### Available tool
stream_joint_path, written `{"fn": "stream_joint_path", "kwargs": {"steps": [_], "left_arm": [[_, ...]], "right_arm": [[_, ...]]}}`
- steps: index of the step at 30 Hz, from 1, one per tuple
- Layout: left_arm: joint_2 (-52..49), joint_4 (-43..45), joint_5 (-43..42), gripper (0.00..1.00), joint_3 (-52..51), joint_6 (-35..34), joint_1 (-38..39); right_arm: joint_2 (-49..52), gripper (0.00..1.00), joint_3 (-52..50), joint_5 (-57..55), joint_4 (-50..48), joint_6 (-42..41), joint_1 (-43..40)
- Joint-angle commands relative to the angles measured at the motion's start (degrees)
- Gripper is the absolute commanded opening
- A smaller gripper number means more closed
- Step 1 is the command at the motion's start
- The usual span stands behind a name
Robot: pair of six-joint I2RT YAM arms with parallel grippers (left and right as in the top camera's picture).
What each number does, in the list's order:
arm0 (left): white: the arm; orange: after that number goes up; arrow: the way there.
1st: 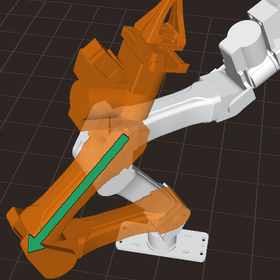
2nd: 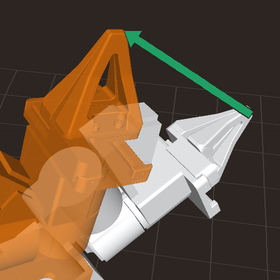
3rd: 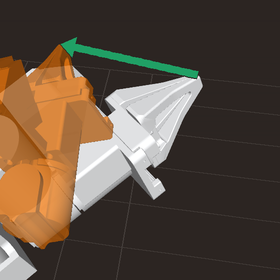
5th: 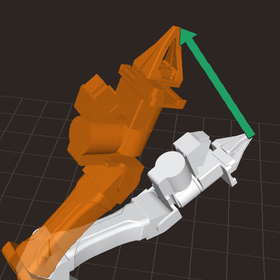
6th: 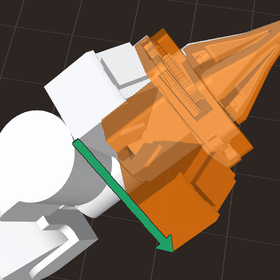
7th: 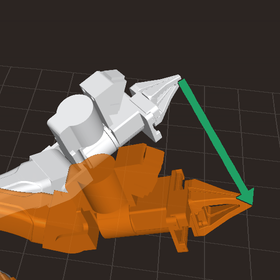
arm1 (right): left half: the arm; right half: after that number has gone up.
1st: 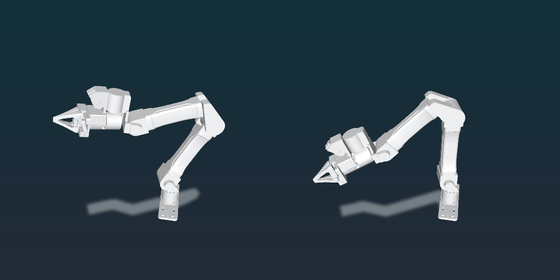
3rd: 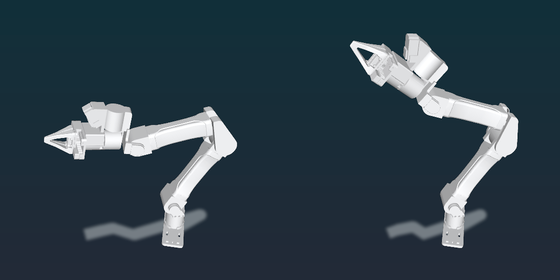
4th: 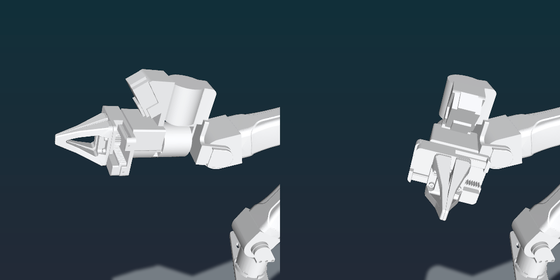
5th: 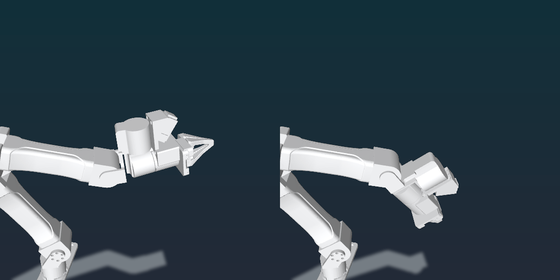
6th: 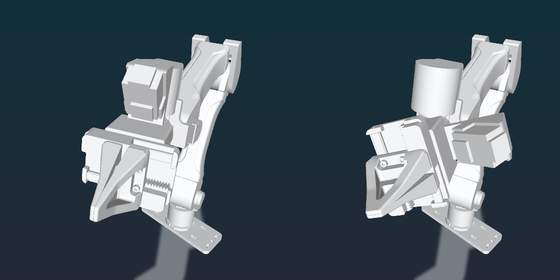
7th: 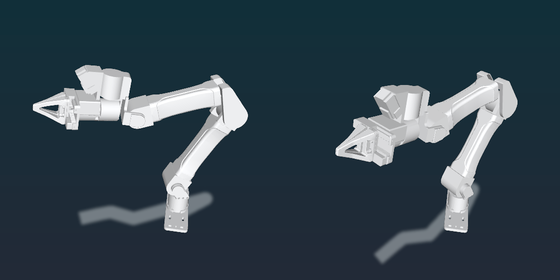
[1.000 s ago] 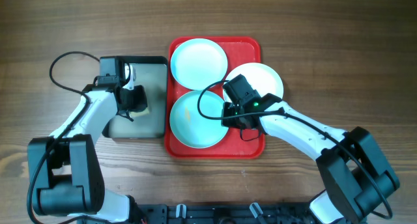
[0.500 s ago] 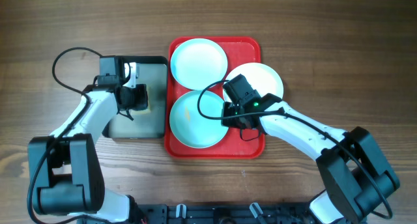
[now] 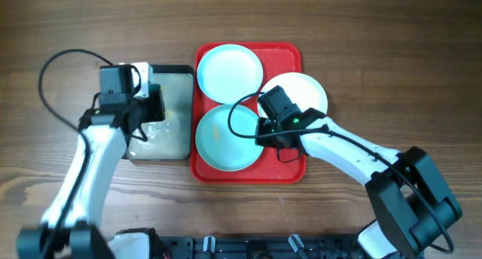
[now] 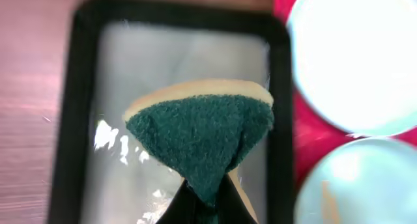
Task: Clean dirty plates on tray and stack at the side
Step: 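Dip and rub the held sponge in the black tray's water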
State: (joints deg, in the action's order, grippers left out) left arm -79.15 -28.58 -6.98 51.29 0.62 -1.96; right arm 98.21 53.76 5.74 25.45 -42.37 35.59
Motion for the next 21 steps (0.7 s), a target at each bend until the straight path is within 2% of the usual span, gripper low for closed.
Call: {"fn": "stream_joint_path", "kwargs": {"steps": [1, 14, 17, 21], "left_arm": [[6.82, -1.38, -0.46, 0.04, 0.09, 0.68, 0.22], [7.15, -6.99, -0.63, 0.04, 0.09, 0.59, 0.24], [7.15, -8.17, -6.80, 0.04, 0.09, 0.46, 0.24], [7.15, -8.39, -7.39, 0.04, 0.09, 3.69, 0.24]], "right_arm": [[0.85, 0.04, -0.26, 0.83, -0.55, 0.33, 0.17], [0.85, 0.04, -0.26, 1.62, -0.98, 0.35, 0.17], [0.85, 0.04, -0.26, 1.64, -0.98, 0.35, 0.17], [0.85, 0.04, -0.26, 1.81, -0.96, 0.44, 0.17]]}}
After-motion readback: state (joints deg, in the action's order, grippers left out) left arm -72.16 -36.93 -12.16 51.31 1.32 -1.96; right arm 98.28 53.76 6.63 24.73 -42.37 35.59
